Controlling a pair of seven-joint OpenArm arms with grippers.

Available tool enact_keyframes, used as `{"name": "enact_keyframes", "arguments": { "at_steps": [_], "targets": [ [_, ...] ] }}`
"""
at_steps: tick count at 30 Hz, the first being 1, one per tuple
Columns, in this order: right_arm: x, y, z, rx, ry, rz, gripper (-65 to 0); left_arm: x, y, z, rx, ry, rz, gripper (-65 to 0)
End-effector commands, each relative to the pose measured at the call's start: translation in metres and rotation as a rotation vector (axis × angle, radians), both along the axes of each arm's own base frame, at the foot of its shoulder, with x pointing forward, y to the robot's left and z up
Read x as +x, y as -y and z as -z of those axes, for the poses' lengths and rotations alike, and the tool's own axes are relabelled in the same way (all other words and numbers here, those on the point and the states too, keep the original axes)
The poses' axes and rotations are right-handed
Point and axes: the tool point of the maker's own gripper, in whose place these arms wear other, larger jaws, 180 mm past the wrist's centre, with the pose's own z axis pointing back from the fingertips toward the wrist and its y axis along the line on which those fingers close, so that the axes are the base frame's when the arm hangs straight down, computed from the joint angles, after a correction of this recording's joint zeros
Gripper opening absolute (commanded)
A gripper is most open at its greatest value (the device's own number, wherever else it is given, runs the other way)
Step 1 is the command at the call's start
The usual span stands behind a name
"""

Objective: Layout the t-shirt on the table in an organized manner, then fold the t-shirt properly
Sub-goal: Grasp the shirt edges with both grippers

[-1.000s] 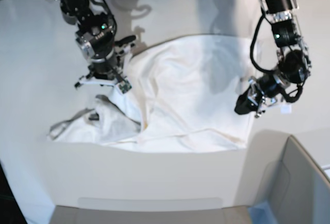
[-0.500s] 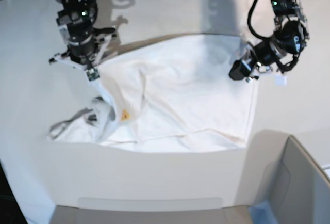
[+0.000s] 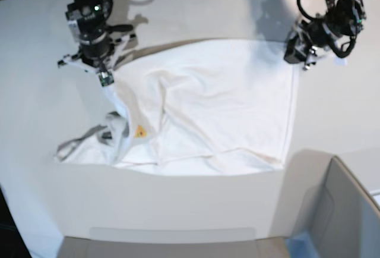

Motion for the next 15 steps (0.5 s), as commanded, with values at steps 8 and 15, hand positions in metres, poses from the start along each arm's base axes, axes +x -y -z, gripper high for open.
{"name": "enact_keyframes", "arguments": {
  "at_steps": [8,15],
  "targets": [
    [0.010,0.004,-0.013,-0.016,0.054,-0.003,-65.0,-0.002,-0.023,-0.011,0.074,-0.014,-0.043,-42.9],
    [0.014,0.006,-0.016,-0.018,0.065,-0.002,-65.0,-0.011,0.006,0.014,0.116,-0.087,0.040,-42.9]
  ]
}}
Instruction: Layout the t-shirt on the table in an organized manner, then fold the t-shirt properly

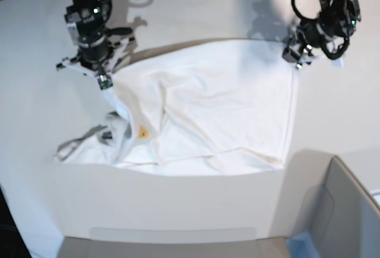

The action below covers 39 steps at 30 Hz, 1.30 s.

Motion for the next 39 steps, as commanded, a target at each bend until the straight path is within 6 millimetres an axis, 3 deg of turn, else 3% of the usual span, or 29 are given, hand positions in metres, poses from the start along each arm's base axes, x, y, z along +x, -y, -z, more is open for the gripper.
{"name": "enact_keyframes", "arguments": {
  "at_steps": [1,6,14,23,32,35,39],
  "targets": [
    [0.006,0.003,-0.010,-0.010,0.043,0.000,-65.0,-0.003,0.001,-0.001,-0.008,-0.015,0.016,-42.9],
    [0.005,0.008,-0.010,-0.028,0.038,-0.006,-65.0,-0.011,-0.006,0.014,-0.008,-0.062,-0.016,-42.9],
    [0.004,0.011,-0.010,-0.040,0.037,-0.010,-65.0,-0.013,-0.024,0.010,0.040,-0.044,-0.059,-42.9],
    [0.006,0.010,-0.011,-0.035,0.042,-0.009,-65.0,-0.019,-0.027,0.024,0.028,-0.084,-0.079,-42.9],
    [0.005,0.009,-0.011,-0.028,0.043,-0.005,-65.0,0.002,0.005,0.027,0.021,-0.049,0.008,-43.2],
    [0.005,0.009,-0.012,-0.006,0.054,0.020,-65.0,0.007,0.008,0.029,0.044,-0.031,0.013,-47.9],
    [0.014,0.027,-0.029,0.055,0.195,0.129,-65.0,0.008,-0.005,0.026,0.060,-0.022,-0.027,-62.2]
  ]
}}
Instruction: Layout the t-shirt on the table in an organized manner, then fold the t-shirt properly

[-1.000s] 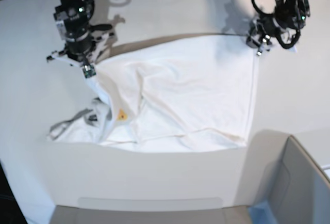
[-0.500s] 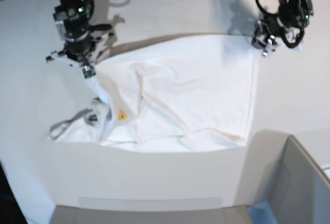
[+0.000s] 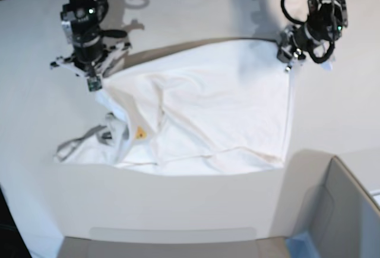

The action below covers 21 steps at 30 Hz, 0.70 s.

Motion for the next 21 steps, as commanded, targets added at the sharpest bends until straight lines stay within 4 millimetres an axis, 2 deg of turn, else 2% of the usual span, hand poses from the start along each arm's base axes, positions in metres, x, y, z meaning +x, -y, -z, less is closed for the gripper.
{"name": "enact_keyframes", "arguments": {
  "at_steps": [1,5,10,14,16,18,20,21],
  "targets": [
    [0.006,0.013,-0.017,-0.010,0.079,0.040,-65.0,-0.002,-0.011,-0.001,0.024,-0.009,-0.023,-64.4],
    [0.004,0.049,-0.029,0.125,0.176,0.225,-65.0,-0.001,-0.031,-0.005,0.042,0.005,-0.078,-65.0],
    [-0.021,0.094,-0.027,0.367,0.210,0.454,-65.0,-0.007,-0.067,-0.015,0.081,0.026,-0.182,-65.0],
    [-0.044,0.130,-0.040,0.635,0.307,0.623,-65.0,-0.014,-0.097,-0.024,0.112,0.044,-0.270,-65.0],
    [-0.055,0.131,-0.047,0.789,0.325,0.628,-65.0,-0.016,-0.102,-0.026,0.115,0.047,-0.283,-65.0],
    [-0.066,0.119,-0.056,0.915,0.304,0.545,-65.0,-0.016,-0.103,-0.027,0.111,0.050,-0.288,-65.0],
    [-0.076,0.116,-0.072,0.973,0.318,0.465,-65.0,-0.016,-0.102,-0.026,0.110,0.049,-0.286,-65.0],
    [-0.078,0.115,-0.073,0.973,0.312,0.448,-65.0,-0.016,-0.102,-0.026,0.110,0.049,-0.286,-65.0]
  ]
}}
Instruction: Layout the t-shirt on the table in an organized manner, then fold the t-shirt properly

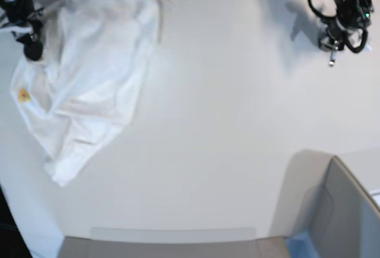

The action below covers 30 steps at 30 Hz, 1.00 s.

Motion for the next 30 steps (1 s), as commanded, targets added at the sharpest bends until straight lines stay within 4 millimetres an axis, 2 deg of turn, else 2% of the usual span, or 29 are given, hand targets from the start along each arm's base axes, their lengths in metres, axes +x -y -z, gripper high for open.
{"name": "enact_keyframes", "arguments": {
  "at_steps": [1,3,5,8,10,13,15,17,20,23,25,27,30],
  "targets": [
    [0.006,0.004,-0.015,-0.039,0.044,-0.015,-65.0,0.006,-0.007,-0.010,0.025,0.022,0.010,-65.0],
    [0.005,0.005,-0.013,-0.060,0.028,-0.019,-65.0,0.006,-0.006,-0.010,0.027,0.020,0.014,-65.0],
    [0.006,-0.002,-0.006,-0.061,0.007,-0.035,-65.0,0.011,-0.001,-0.012,0.032,0.046,0.070,-65.0],
    [0.005,-0.007,0.006,-0.094,-0.040,-0.051,-65.0,0.020,0.022,-0.021,0.016,0.093,0.231,-65.0],
    [0.007,-0.013,0.015,-0.128,-0.076,-0.076,-65.0,0.023,0.062,-0.032,-0.034,0.150,0.407,-65.0],
    [0.015,-0.015,0.020,-0.182,-0.093,-0.089,-65.0,0.031,0.127,-0.065,-0.089,0.314,0.697,-65.0],
    [0.019,-0.016,0.023,-0.199,-0.096,-0.076,-65.0,0.032,0.171,-0.080,-0.152,0.402,0.857,-65.0],
    [0.024,-0.013,0.022,-0.218,-0.088,-0.049,-65.0,0.028,0.211,-0.086,-0.246,0.448,0.965,-65.0],
    [0.026,0.000,0.025,-0.256,-0.125,0.021,-65.0,0.033,0.275,-0.102,-0.345,0.513,1.143,-64.9],
    [0.025,0.009,0.027,-0.280,-0.149,0.062,-65.0,0.028,0.328,-0.103,-0.424,0.468,1.221,-60.5],
    [0.024,0.009,0.027,-0.280,-0.150,0.065,-65.0,0.027,0.341,-0.093,-0.424,0.363,1.193,-54.1],
    [0.023,0.010,0.028,-0.291,-0.157,0.059,-65.0,0.024,0.343,-0.087,-0.432,0.293,1.152,-48.9],
    [0.021,0.009,0.030,-0.301,-0.171,0.042,-65.0,0.024,0.352,-0.088,-0.436,0.282,1.180,-48.3]
  ]
}}
